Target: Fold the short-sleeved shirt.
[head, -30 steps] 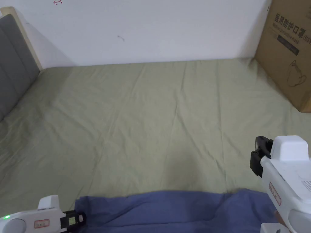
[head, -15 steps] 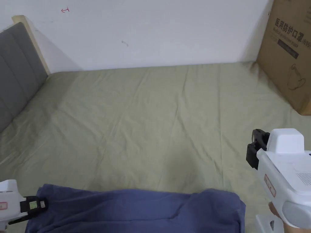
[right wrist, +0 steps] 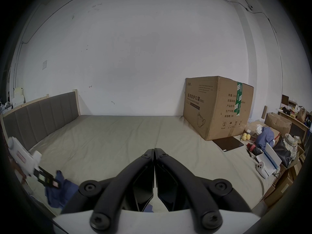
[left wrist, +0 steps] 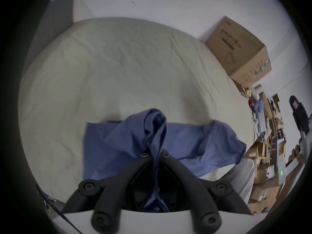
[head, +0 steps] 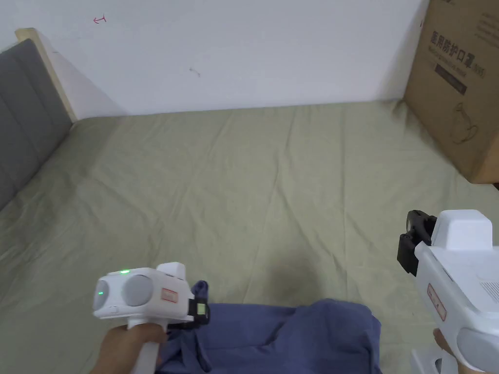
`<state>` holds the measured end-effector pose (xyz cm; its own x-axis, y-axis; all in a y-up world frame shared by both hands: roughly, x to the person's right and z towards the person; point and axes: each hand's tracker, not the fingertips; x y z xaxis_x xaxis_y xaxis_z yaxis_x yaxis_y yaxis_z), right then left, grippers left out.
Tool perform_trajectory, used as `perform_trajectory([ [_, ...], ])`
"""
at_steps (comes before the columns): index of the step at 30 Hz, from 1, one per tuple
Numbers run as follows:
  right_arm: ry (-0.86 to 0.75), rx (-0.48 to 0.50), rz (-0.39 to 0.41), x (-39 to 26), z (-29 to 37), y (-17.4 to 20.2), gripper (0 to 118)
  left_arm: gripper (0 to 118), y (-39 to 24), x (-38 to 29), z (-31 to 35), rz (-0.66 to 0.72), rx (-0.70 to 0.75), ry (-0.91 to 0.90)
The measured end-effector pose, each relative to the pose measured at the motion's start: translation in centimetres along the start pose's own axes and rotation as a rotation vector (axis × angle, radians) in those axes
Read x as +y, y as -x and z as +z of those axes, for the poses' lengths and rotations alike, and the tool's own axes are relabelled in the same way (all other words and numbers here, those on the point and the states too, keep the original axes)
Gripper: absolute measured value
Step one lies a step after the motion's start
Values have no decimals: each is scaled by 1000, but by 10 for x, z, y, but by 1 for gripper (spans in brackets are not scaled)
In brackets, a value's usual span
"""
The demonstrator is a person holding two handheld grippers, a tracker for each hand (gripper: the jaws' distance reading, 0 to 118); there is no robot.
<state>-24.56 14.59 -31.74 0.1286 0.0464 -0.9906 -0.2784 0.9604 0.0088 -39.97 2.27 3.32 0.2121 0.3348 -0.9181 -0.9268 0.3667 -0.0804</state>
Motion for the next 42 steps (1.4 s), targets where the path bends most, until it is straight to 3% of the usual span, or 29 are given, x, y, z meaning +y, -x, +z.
perform_trajectory([
  [8,21,-28,9,-7,8,-17,0,5,-34,-3,-82,-17,74,118],
  [10,25,-36,8,-8,9,-21,0,22,-38,-4,-79,-37,75,99],
  [11,27,-38,7,-8,9,-23,0,39,-43,-5,-70,-49,51,92],
  [12,28,-39,6,-8,9,-24,0,70,-45,-6,-63,-48,12,86],
  [13,30,-41,5,-8,8,-25,0,90,-47,-6,-55,-41,-13,69],
  [14,29,-43,5,-7,8,-25,0,103,-48,-6,-46,-44,-24,28],
  [18,22,-41,3,-3,7,-24,0,106,-41,-8,7,-77,-14,-178],
  [20,16,-32,4,0,7,-22,0,106,-28,-12,27,-101,39,-269],
  [22,10,-24,9,2,6,-19,0,97,-15,-17,42,-129,113,-350],
  [24,7,-16,13,3,5,-17,0,71,-8,-26,49,-132,164,-406],
  [27,7,-7,15,3,4,-15,0,16,8,-40,54,-150,181,-447],
  [29,7,-3,14,3,3,-13,0,0,14,-47,48,-155,214,-447],
  [38,21,10,17,-1,4,-11,0,0,39,-75,-13,-113,202,-267],
  [42,27,-1,14,-3,5,-17,0,0,24,-89,-34,-177,153,-198],
])
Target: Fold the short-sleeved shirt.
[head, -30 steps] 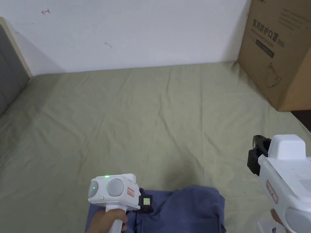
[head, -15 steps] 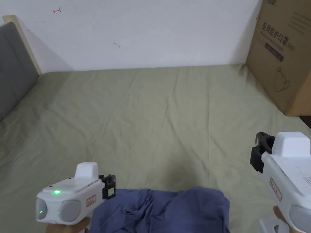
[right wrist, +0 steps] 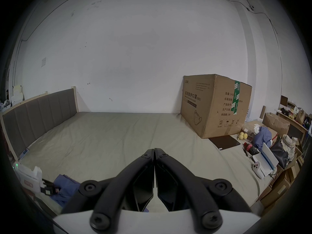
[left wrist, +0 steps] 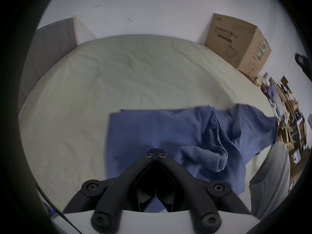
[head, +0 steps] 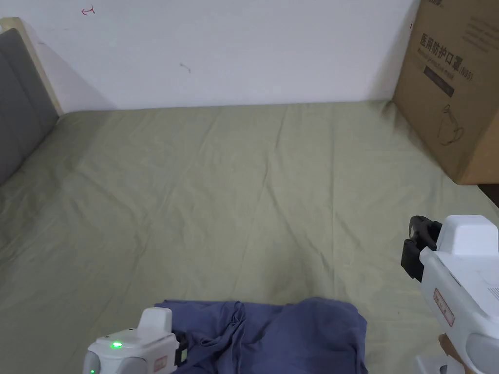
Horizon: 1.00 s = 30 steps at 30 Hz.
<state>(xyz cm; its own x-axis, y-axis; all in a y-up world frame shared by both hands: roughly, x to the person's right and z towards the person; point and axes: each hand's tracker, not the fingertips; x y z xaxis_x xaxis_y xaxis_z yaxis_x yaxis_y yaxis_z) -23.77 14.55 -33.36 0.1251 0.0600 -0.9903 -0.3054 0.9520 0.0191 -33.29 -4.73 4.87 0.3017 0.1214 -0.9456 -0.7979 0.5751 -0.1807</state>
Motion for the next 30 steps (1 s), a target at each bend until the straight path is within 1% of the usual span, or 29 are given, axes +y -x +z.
perform_trajectory([
  [11,18,-24,-12,-5,0,-11,0,0,-84,1,-12,-111,-167,23],
  [13,21,-25,-14,-6,0,-11,0,0,-99,0,-14,-150,-122,41],
  [15,25,-25,-12,-7,1,-11,0,0,-98,1,-13,-140,-124,36],
  [17,26,-23,-9,-7,1,-12,0,0,-85,5,-7,-93,-150,31],
  [20,27,-21,-6,-5,0,-11,0,0,-70,18,18,-21,-200,-22],
  [23,21,-15,-8,-1,-2,-10,0,0,-33,37,37,110,-281,-68],
  [27,15,-7,-1,2,-6,-6,0,0,24,54,55,290,-384,-71],
  [28,14,-4,0,3,-7,-5,0,0,41,54,56,342,-401,-75],
  [30,14,2,1,3,-9,-3,0,0,70,54,52,395,-414,-81],
])
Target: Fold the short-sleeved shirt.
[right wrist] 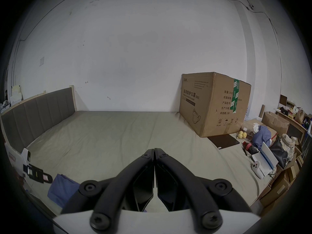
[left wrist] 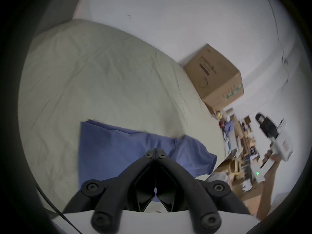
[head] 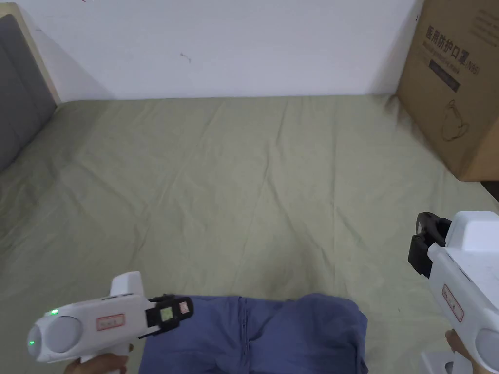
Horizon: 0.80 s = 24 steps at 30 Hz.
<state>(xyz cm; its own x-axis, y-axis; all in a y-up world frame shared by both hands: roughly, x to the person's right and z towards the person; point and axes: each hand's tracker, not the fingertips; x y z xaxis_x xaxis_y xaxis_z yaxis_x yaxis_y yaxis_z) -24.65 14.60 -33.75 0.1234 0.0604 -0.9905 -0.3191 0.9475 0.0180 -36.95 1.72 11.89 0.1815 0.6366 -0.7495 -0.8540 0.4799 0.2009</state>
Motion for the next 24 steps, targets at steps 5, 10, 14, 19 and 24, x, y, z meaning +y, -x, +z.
perform_trajectory([
  [5,13,6,5,-2,-6,6,0,53,63,13,6,110,11,24],
  [10,32,12,18,-4,-12,13,0,107,106,13,-9,140,18,60],
  [14,44,13,28,-5,-14,16,0,82,83,-6,-25,155,24,102],
  [19,56,7,36,-6,-16,14,0,40,114,-6,-53,153,40,153],
  [24,62,-5,37,-7,-15,9,0,18,82,-21,-51,161,48,129],
])
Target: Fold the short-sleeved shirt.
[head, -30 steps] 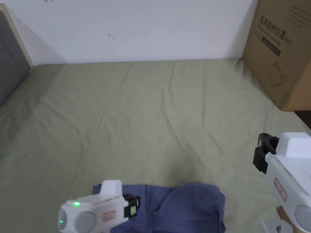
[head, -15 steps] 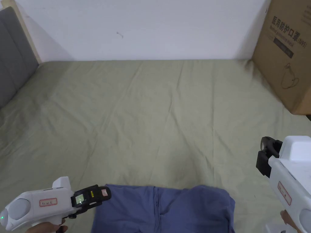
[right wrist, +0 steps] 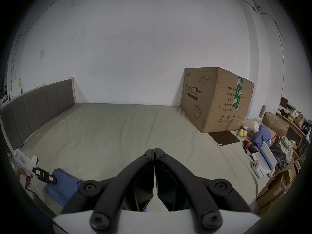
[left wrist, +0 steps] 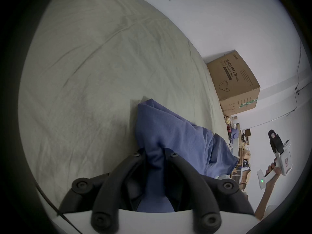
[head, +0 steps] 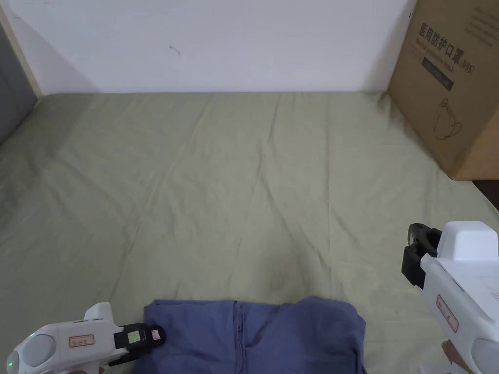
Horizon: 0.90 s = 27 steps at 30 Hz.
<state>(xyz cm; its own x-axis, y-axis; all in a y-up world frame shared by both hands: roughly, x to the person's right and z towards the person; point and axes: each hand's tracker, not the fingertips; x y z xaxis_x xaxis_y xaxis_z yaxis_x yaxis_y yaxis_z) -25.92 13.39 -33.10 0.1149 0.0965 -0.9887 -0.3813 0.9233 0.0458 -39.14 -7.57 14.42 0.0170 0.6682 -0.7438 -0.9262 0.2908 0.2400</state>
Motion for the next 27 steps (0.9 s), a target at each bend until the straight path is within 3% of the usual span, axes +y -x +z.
perform_trajectory([
  [7,-6,3,-1,3,3,-1,0,7,-5,21,26,-107,117,-33],
  [12,-28,20,-9,8,5,2,0,6,0,37,68,-81,143,-91],
  [15,-36,32,-13,9,6,5,0,6,0,42,99,-139,222,-126],
  [19,-47,51,-20,9,7,7,0,6,5,46,133,-110,308,-158],
  [27,-54,70,-29,8,8,7,0,6,-77,41,120,-144,219,-126],
])
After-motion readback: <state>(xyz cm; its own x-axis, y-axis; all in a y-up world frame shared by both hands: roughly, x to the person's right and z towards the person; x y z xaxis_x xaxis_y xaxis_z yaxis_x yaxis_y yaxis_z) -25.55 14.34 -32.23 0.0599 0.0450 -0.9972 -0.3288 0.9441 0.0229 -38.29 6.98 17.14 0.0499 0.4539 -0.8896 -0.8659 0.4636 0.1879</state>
